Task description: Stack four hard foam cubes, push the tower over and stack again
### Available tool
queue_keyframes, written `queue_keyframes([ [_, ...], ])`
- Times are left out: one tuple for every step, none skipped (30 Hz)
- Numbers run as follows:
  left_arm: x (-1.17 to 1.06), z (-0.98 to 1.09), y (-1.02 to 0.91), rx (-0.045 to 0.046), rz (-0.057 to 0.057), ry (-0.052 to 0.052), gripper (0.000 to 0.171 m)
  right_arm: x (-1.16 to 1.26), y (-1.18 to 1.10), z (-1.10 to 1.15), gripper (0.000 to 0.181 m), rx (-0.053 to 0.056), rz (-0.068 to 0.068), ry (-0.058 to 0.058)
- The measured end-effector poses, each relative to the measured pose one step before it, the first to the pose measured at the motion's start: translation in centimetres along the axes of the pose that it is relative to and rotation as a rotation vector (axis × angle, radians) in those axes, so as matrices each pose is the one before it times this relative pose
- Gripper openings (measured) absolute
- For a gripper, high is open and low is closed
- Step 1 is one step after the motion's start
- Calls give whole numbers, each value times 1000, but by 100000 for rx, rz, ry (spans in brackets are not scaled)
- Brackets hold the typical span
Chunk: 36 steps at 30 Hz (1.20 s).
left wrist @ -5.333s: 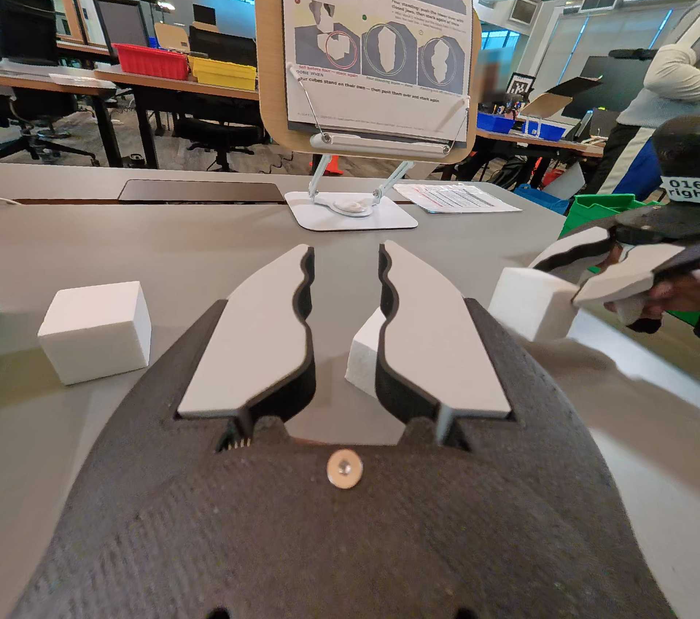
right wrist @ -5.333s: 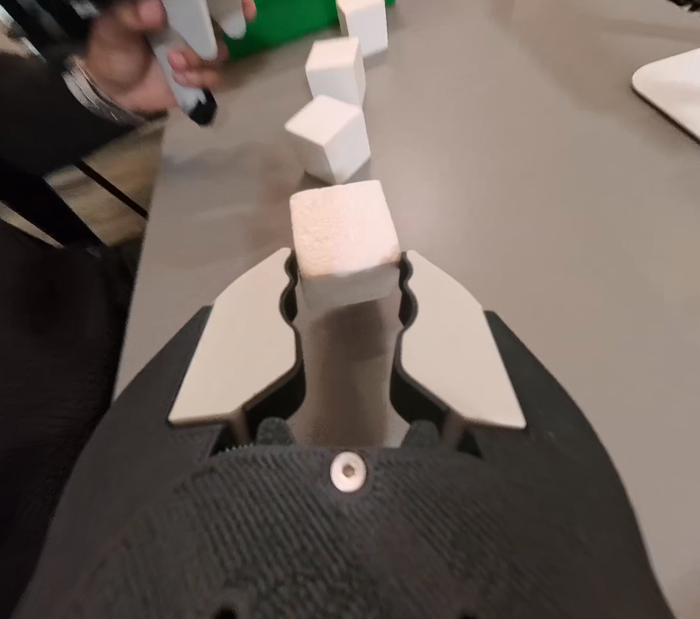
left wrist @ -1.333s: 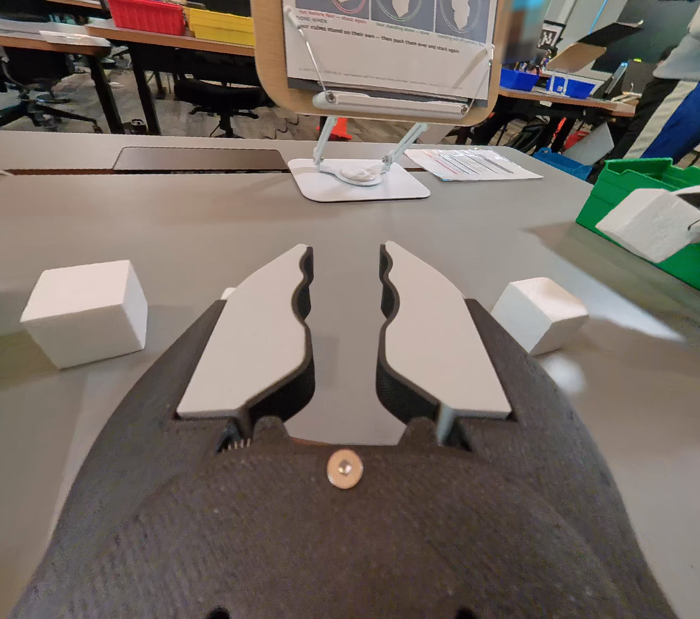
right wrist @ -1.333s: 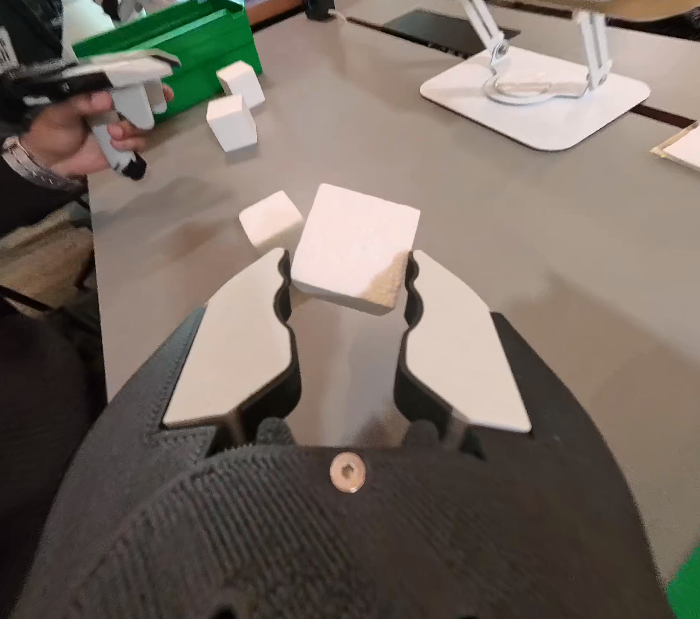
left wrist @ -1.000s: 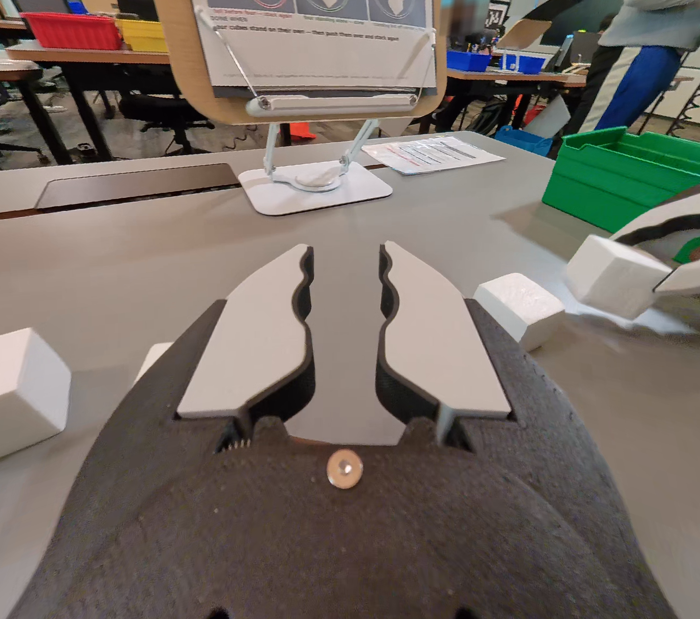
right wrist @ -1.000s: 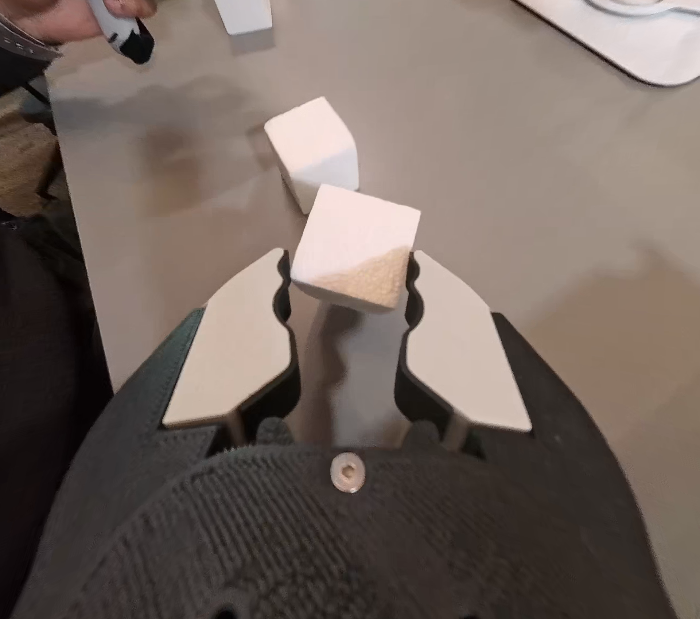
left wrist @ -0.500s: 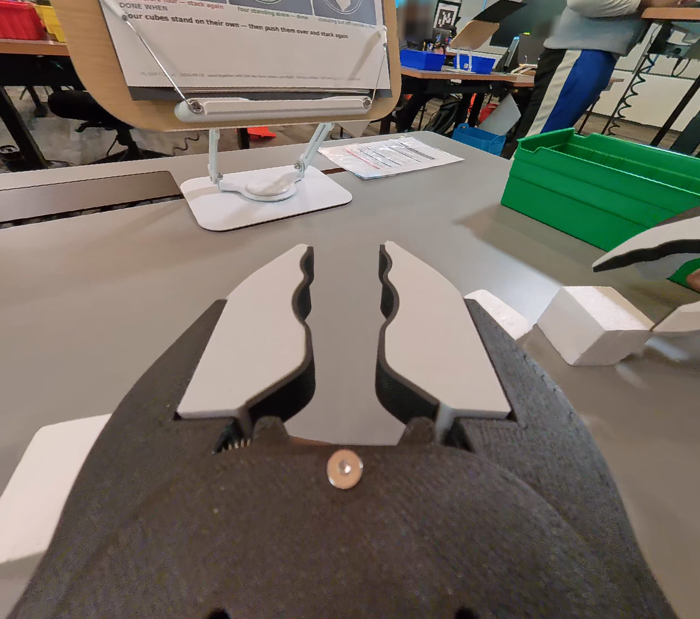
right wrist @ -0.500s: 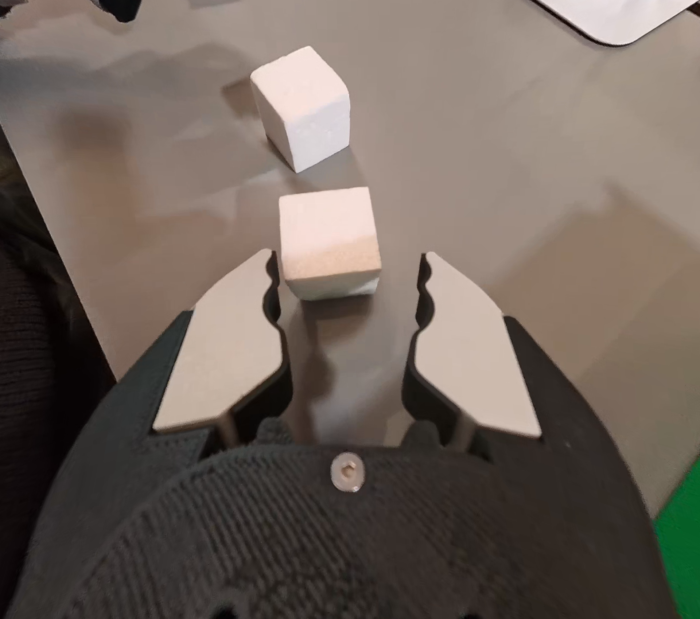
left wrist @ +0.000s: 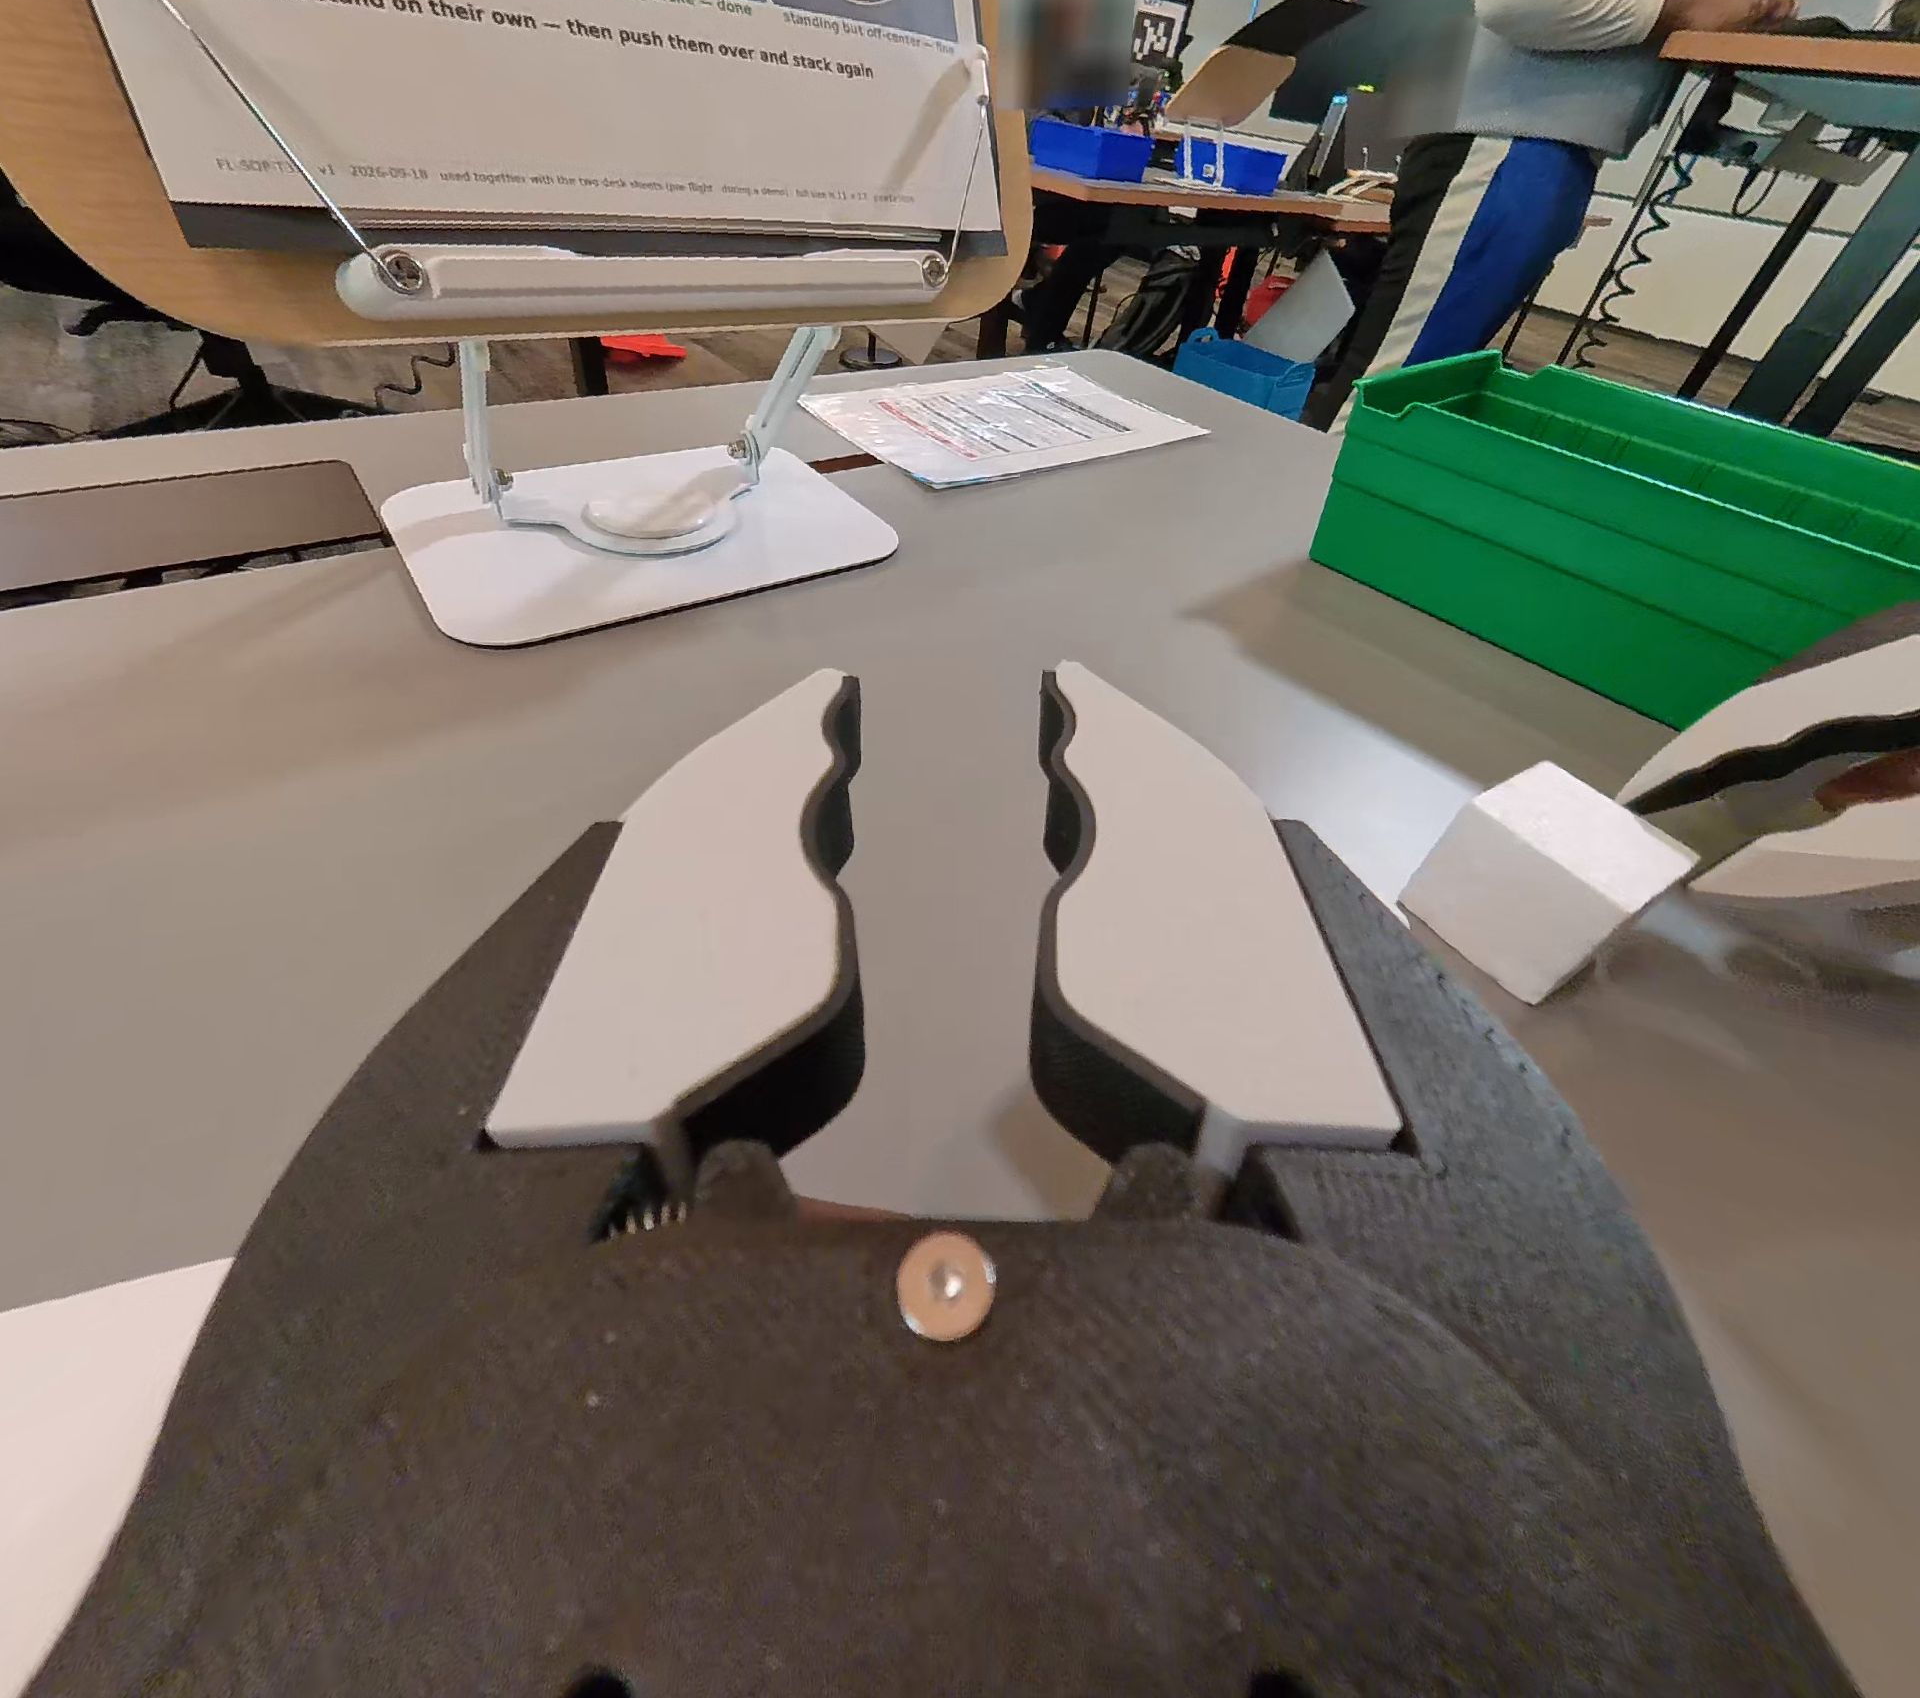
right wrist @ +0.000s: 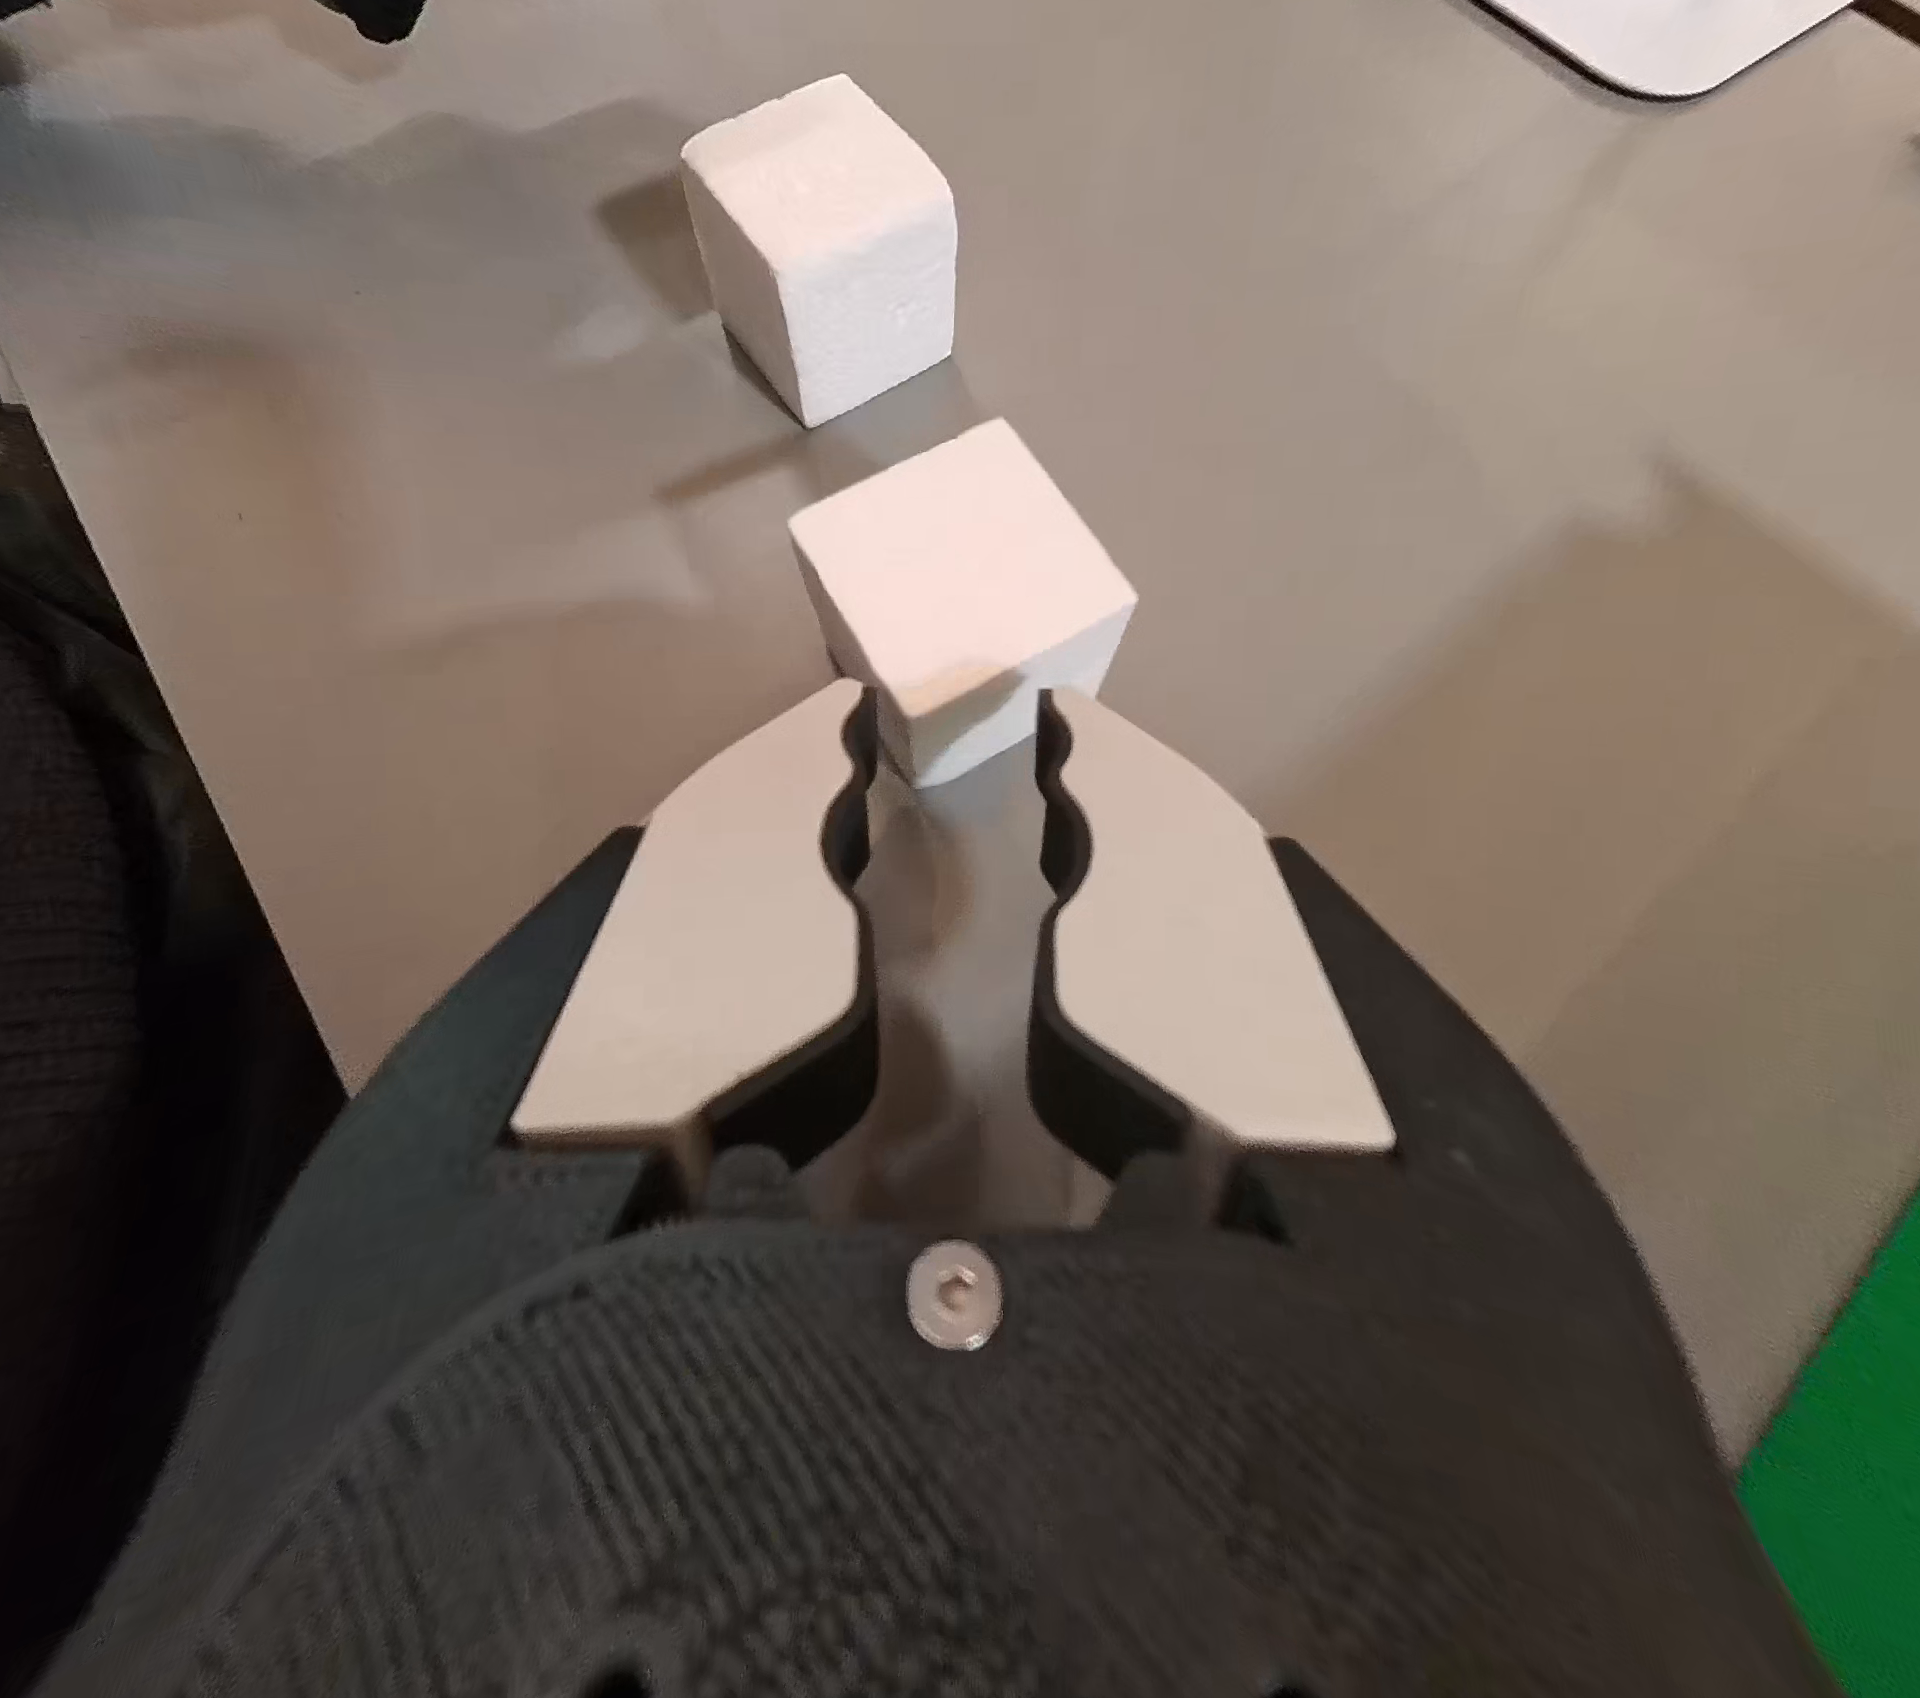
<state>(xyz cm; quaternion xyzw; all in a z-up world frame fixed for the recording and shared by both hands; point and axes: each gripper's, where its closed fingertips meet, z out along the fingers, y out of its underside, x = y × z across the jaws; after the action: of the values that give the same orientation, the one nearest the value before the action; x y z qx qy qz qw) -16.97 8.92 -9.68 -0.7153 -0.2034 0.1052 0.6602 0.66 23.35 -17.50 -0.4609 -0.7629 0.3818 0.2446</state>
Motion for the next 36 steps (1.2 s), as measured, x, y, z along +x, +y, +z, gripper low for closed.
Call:
queue_keyframes([
  [-48,-46,9,32,84,-219,33,25,-34,-37,33,331,87,-415],
  [-61,-70,27,-107,5,-225,34,31,-20,-9,41,211,162,-361],
  [-73,-77,43,-163,-72,-246,34,88,-24,-24,45,70,-235,-1],
  [-86,-94,2,15,-131,-297,34,88,-88,-35,48,507,-659,146],
  [-90,-115,-24,163,-174,-323,34,62,-181,-55,52,1229,-696,-112],
  [-101,-115,-7,88,-191,-334,34,40,-226,-39,56,1625,-306,-273],
  [-93,-89,11,1,-206,-306,34,-36,-202,-11,58,1393,-113,-993],
  [-82,-89,12,-3,-255,-248,34,3,-120,18,59,895,-47,-820],
  [-59,-78,19,-51,-233,-191,34,41,-42,35,60,392,-389,-518],
  [-59,-98,38,-99,-104,-215,34,69,14,34,60,24,-661,-522],
  [-60,-135,54,-174,73,-254,34,107,1,13,60,64,-511,-351],
  [-91,-177,43,-131,231,-409,34,117,-48,10,61,269,-274,-496],
  [-137,-215,15,42,264,-638,34,53,-95,24,62,436,-38,-939],
  [-185,-242,-11,164,94,-787,34,-39,-119,43,65,558,415,-1648],
  [-244,-257,-35,312,-217,-945,34,-169,-52,90,69,203,1100,-2620],
  [-285,-253,-99,627,-483,-1158,33,-251,64,173,74,-494,1478,-3223],
  [-280,-240,-94,620,-651,-1046,33,-106,141,237,78,-969,1338,-2191],
  [-232,-193,-32,210,-826,-699,33,-7,199,261,81,-1532,359,-1059],
  [-189,-152,28,-87,-1016,-432,33,75,211,257,85,-1748,-537,-98],
  [-135,-139,48,-158,-1036,-256,33,72,137,245,88,-1335,-868,228],
  [-133,-146,33,-100,-826,-262,33,31,63,214,89,-958,-669,62],
  [-105,-150,-7,61,-469,-349,33,-57,29,196,90,-702,-552,-477],
  [-125,-161,2,108,-80,-467,33,-45,-28,192,90,-427,-496,-303],
  [-121,-145,-10,64,134,-527,33,-22,-25,154,89,-429,-766,-93],
  [-110,-123,1,40,75,-469,32,6,-14,150,88,-535,-1018,143],
  [-96,-110,5,56,-104,-317,32,15,26,146,86,-725,-1130,245],
  [-72,-79,9,-6,-216,-188,32,-32,96,118,81,-1075,-1301,-14],
  [-61,-65,14,-46,-209,-177,32,-79,150,65,73,-1306,-1354,-247],
  [-68,-48,-6,12,-166,-199,32,-68,198,22,60,-1372,-1207,-139],
  [-40,-32,-10,63,-153,-124,32,-46,138,3,58,-716,-880,155],
  [-8,-11,-3,10,-176,-14,32,-8,32,-58,58,-158,-485,238],
  [13,16,2,-49,-171,88,32,-6,59,-62,58,-488,-240,134],
  [26,37,32,-127,-88,144,32,22,31,-71,58,-163,-141,210],
  [43,42,35,-209,19,174,32,91,26,-74,57,-52,-227,684],
  [63,32,27,-188,78,214,32,89,-40,-95,57,194,-286,665],
  [55,41,10,-63,119,178,32,71,-156,-121,57,675,-84,493],
])
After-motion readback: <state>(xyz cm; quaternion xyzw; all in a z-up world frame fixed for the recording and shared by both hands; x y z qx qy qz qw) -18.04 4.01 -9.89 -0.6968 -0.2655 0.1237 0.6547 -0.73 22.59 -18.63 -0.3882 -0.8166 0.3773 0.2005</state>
